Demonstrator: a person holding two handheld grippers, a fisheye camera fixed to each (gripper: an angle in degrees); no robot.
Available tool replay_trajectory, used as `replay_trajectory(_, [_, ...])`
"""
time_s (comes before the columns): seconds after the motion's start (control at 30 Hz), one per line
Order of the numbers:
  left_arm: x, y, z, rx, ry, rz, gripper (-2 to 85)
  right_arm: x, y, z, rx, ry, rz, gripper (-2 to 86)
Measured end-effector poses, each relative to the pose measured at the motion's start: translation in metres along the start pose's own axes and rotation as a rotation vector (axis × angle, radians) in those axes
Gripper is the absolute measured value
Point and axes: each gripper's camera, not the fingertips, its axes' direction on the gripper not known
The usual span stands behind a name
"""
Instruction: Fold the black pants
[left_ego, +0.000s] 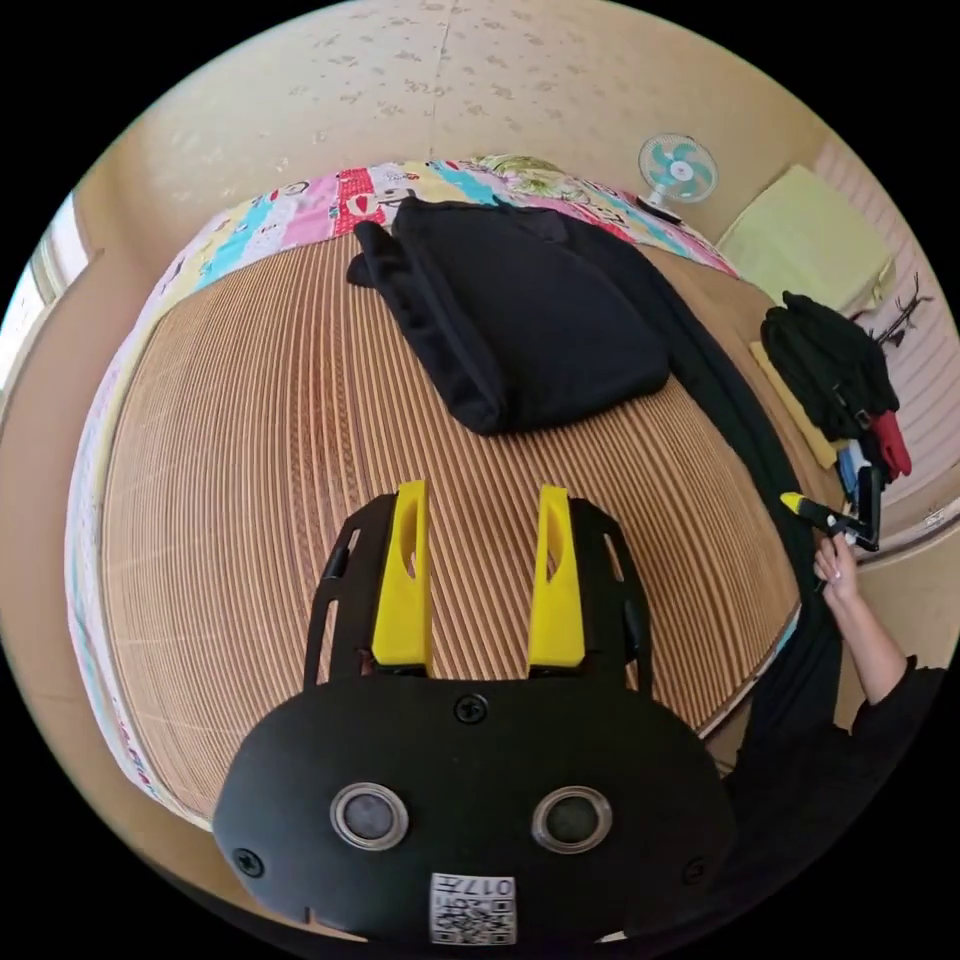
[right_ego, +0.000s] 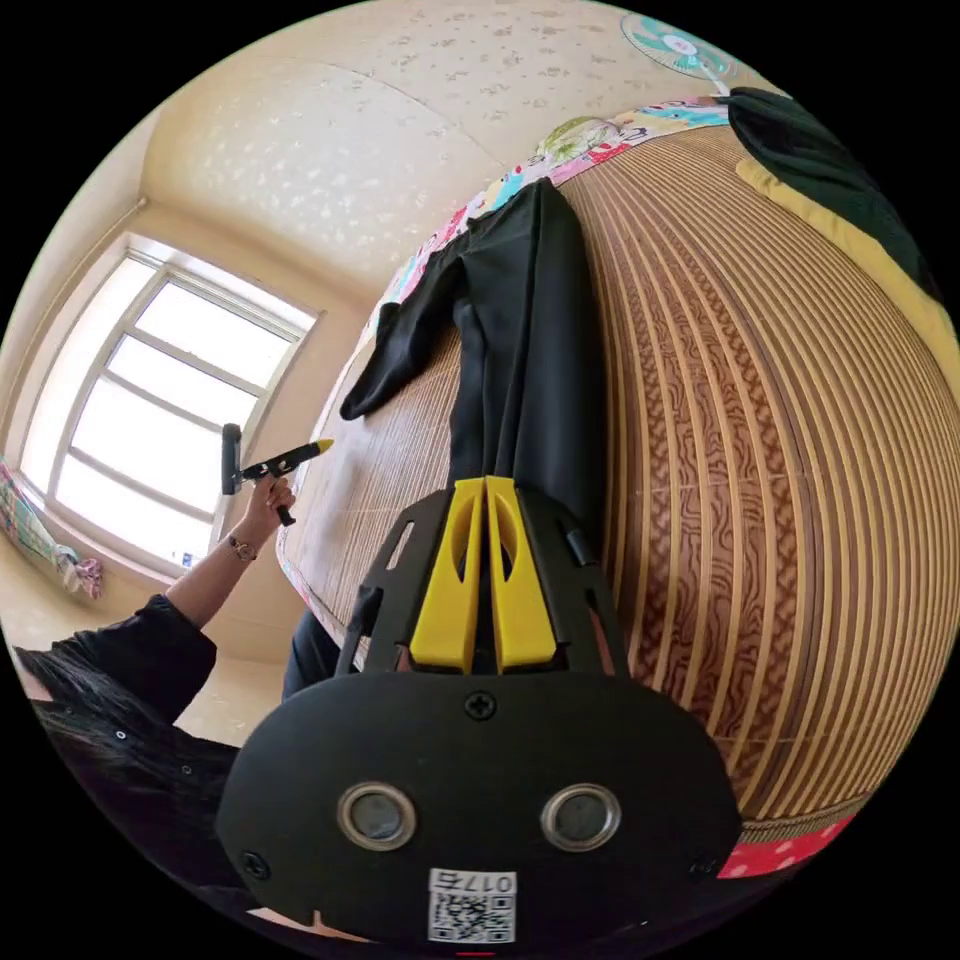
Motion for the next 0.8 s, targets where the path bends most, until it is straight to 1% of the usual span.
replay_trajectory(0.07, [0.02, -0.03, 0.03, -0.083, -0.208, 0.19, 14.3, 0.007, -0.003, 0.002, -0.006, -0.042, -0.001, 0.9])
replay_trajectory(0.1, [0.027, -0.036, 0.041, -0.114, -0.266, 0.237, 14.0, 0.011, -0.005, 0.002, -0.01, -0.072, -0.005, 0.7])
replay_trajectory(0.13, [0.041, -0.044, 0.056, -0.145, -0.323, 0.354, 9.9, 0.015, -0.005, 0.0, 0.0, -0.096, -0.005, 0.5])
replay_trajectory(0.17, [0.055, -0.05, 0.062, -0.106, -0.373, 0.433, 6.9, 0.017, -0.004, -0.001, 0.005, -0.105, -0.006, 0.4])
replay_trajectory(0.2, [0.062, -0.053, 0.067, -0.111, -0.409, 0.465, 5.9, 0.017, -0.004, -0.002, 0.012, -0.106, -0.013, 0.3])
replay_trajectory(0.27, [0.087, -0.062, 0.092, -0.19, -0.583, 0.577, 3.6, 0.015, -0.005, -0.004, 0.015, -0.085, -0.027, 0.2])
replay_trajectory(0.3, [0.092, -0.065, 0.095, -0.22, -0.609, 0.605, 3.4, 0.015, -0.005, -0.005, 0.017, -0.08, -0.033, 0.2])
replay_trajectory(0.33, [0.092, -0.078, 0.093, -0.296, -0.576, 0.602, 3.1, 0.017, -0.006, -0.007, 0.017, -0.092, -0.029, 0.2])
replay_trajectory(0.37, [0.082, -0.099, 0.077, -0.376, -0.418, 0.52, 3.0, 0.019, -0.007, -0.008, 0.017, -0.104, -0.025, 0.2])
replay_trajectory(0.4, [0.073, -0.112, 0.063, -0.401, -0.314, 0.449, 2.9, 0.024, -0.008, -0.011, 0.018, -0.132, -0.014, 0.1])
replay_trajectory(0.43, [0.05, -0.135, 0.025, -0.39, -0.057, 0.274, 3.0, 0.028, -0.009, -0.014, 0.018, -0.153, -0.006, 0.1])
replay_trajectory(0.47, [0.024, -0.152, -0.016, -0.336, 0.244, 0.134, 3.2, 0.029, -0.01, -0.015, 0.017, -0.159, -0.004, 0.1])
replay_trajectory(0.5, [0.011, -0.159, -0.034, -0.312, 0.392, 0.082, 3.3, 0.03, -0.01, -0.017, 0.017, -0.163, -0.002, 0.1])
replay_trajectory(0.53, [-0.013, -0.171, -0.065, -0.258, 0.677, 0.005, 3.5, 0.03, -0.011, -0.019, 0.017, -0.161, -0.003, 0.1])
replay_trajectory(0.57, [-0.04, -0.179, -0.093, -0.168, 0.889, -0.089, 3.6, 0.03, -0.011, -0.021, 0.017, -0.16, -0.003, 0.1])
replay_trajectory(0.6, [-0.053, -0.182, -0.106, -0.12, 0.953, -0.133, 3.6, 0.031, -0.012, -0.023, 0.018, -0.159, -0.004, 0.1])
replay_trajectory(0.63, [-0.081, -0.189, -0.129, -0.008, 1.007, -0.2, 3.7, 0.032, -0.013, -0.025, 0.018, -0.16, -0.004, 0.1])
replay_trajectory(0.67, [-0.107, -0.191, -0.148, 0.108, 0.977, -0.253, 3.9, 0.032, -0.013, -0.027, 0.018, -0.162, -0.003, 0.0])
replay_trajectory(0.7, [-0.119, -0.191, -0.154, 0.156, 0.935, -0.281, 3.9, 0.033, -0.014, -0.029, 0.017, -0.165, 0.0, 0.0])
replay_trajectory(0.73, [-0.139, -0.188, -0.16, 0.209, 0.81, -0.323, 4.1, 0.035, -0.015, -0.032, 0.016, -0.171, 0.004, 0.0])
replay_trajectory(0.77, [-0.151, -0.182, -0.151, 0.19, 0.687, -0.333, 4.5, 0.036, -0.015, -0.033, 0.015, -0.175, 0.006, 0.0])
replay_trajectory(0.8, [-0.154, -0.18, -0.142, 0.154, 0.641, -0.333, 4.8, 0.038, -0.016, -0.036, 0.015, -0.183, 0.01, 0.0])
